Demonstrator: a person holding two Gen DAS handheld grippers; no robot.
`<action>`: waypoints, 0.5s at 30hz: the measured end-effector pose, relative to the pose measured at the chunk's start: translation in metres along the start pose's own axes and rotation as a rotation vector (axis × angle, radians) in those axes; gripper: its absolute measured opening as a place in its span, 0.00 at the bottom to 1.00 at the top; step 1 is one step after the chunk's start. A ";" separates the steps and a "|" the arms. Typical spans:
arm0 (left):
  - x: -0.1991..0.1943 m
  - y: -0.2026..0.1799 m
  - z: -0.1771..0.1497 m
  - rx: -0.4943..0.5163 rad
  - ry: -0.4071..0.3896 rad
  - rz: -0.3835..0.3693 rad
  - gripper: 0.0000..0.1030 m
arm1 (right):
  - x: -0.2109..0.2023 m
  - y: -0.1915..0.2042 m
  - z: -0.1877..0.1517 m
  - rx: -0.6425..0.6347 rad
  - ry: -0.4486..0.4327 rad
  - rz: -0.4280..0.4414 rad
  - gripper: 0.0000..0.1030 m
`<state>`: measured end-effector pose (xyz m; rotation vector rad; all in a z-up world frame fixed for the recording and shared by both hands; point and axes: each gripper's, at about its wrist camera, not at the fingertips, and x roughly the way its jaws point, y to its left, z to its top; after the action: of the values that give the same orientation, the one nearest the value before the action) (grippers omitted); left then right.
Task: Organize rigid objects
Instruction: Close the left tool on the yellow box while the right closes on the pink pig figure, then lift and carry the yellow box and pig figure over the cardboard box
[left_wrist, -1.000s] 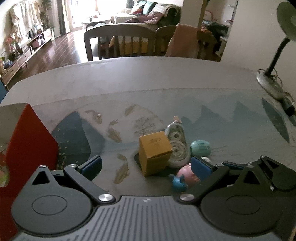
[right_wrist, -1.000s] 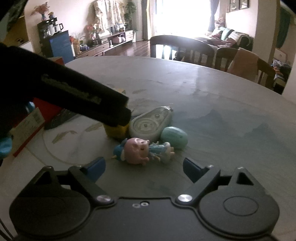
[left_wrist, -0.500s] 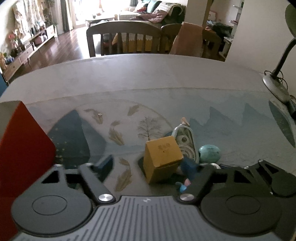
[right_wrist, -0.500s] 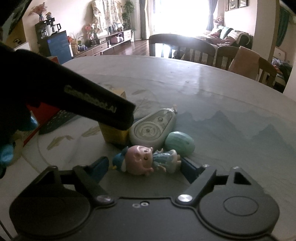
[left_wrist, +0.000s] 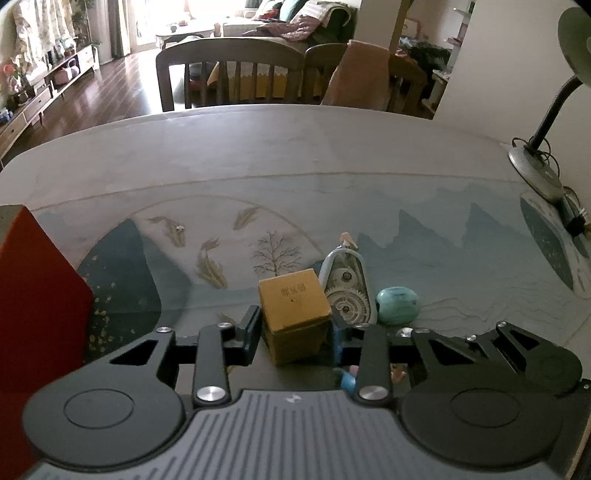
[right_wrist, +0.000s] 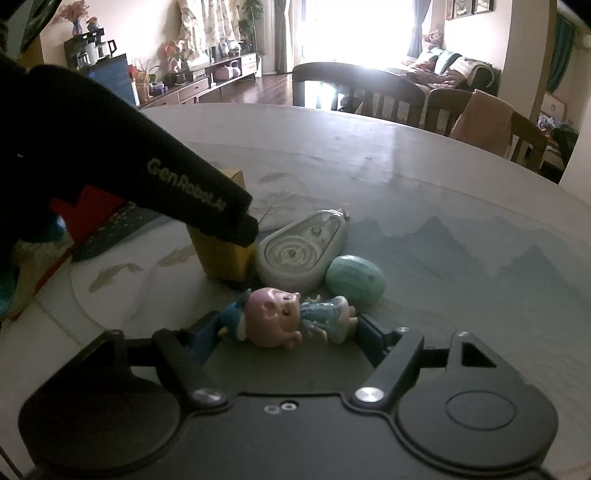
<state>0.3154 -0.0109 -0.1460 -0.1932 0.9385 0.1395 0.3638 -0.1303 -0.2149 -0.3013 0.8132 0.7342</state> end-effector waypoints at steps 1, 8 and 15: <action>-0.001 0.001 0.000 -0.001 -0.001 0.000 0.33 | -0.001 0.000 -0.001 0.002 0.002 -0.001 0.74; -0.010 0.007 -0.004 -0.005 0.000 -0.008 0.29 | -0.018 -0.001 0.000 0.041 0.002 0.003 0.74; -0.028 0.022 -0.011 -0.020 -0.022 -0.023 0.29 | -0.048 -0.001 0.001 0.067 -0.010 -0.001 0.74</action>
<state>0.2858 0.0071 -0.1321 -0.2204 0.9126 0.1291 0.3429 -0.1533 -0.1778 -0.2372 0.8262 0.7057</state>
